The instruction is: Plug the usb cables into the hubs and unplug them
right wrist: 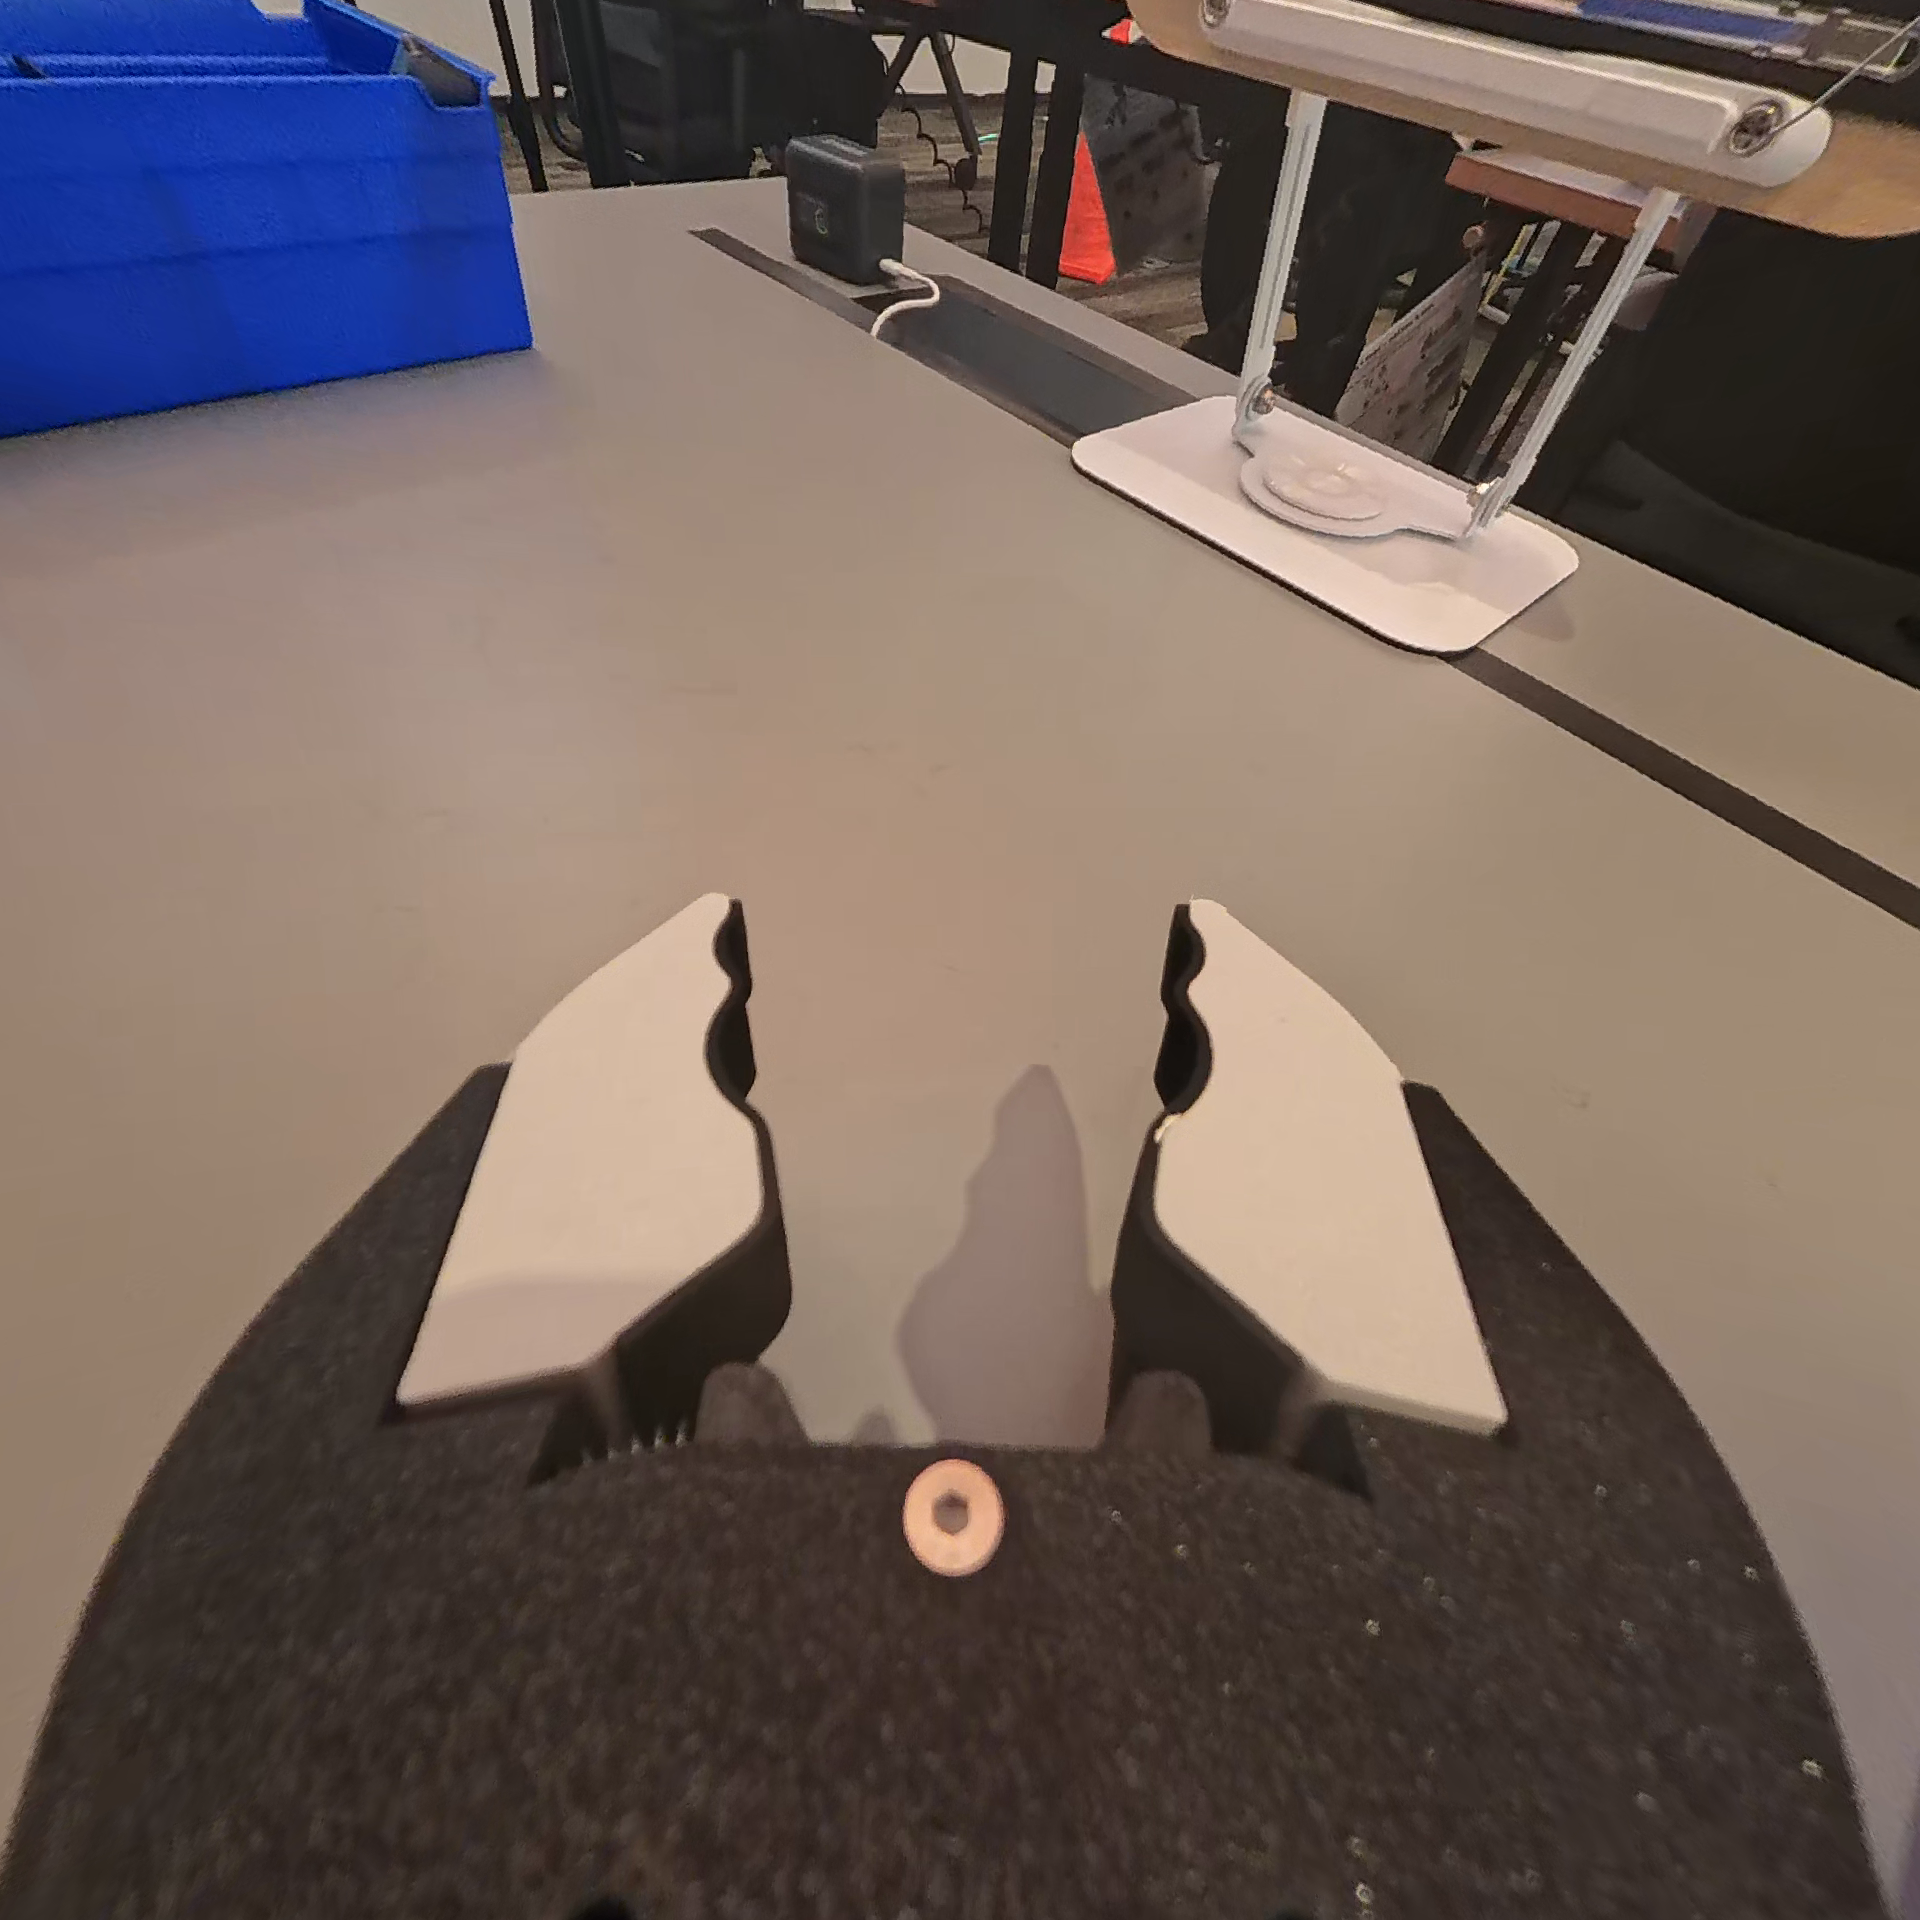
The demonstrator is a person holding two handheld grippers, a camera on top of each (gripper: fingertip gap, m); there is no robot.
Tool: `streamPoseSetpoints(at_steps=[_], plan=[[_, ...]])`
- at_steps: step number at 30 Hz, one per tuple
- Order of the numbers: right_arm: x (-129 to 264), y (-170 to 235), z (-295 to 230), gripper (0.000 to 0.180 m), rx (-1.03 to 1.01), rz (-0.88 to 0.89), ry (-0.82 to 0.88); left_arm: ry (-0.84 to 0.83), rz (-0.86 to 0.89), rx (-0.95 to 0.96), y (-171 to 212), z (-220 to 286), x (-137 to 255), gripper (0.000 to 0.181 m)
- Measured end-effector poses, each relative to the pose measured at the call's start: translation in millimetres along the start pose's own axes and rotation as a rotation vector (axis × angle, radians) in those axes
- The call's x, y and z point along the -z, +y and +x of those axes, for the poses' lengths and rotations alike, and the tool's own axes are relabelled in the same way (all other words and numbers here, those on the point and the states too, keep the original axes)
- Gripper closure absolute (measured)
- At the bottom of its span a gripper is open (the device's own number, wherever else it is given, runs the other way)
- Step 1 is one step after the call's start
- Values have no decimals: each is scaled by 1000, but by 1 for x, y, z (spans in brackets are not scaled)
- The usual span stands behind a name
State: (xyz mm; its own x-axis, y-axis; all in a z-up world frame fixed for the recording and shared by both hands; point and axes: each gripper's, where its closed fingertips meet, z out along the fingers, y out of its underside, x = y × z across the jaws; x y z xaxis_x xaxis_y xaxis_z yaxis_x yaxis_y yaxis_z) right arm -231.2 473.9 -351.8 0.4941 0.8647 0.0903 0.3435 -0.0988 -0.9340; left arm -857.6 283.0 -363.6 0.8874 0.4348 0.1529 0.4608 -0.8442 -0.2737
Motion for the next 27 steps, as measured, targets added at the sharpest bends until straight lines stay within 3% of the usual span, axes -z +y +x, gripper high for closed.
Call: streamPoseSetpoints(at_steps=[13,27], plan=[[-4,7,-1,105,-1,-28,-11,-10,22,100,-8,-15,1,175],[0,2,-3,105,9,-8,-12,-16,27,53,-12,-21,0,175]])
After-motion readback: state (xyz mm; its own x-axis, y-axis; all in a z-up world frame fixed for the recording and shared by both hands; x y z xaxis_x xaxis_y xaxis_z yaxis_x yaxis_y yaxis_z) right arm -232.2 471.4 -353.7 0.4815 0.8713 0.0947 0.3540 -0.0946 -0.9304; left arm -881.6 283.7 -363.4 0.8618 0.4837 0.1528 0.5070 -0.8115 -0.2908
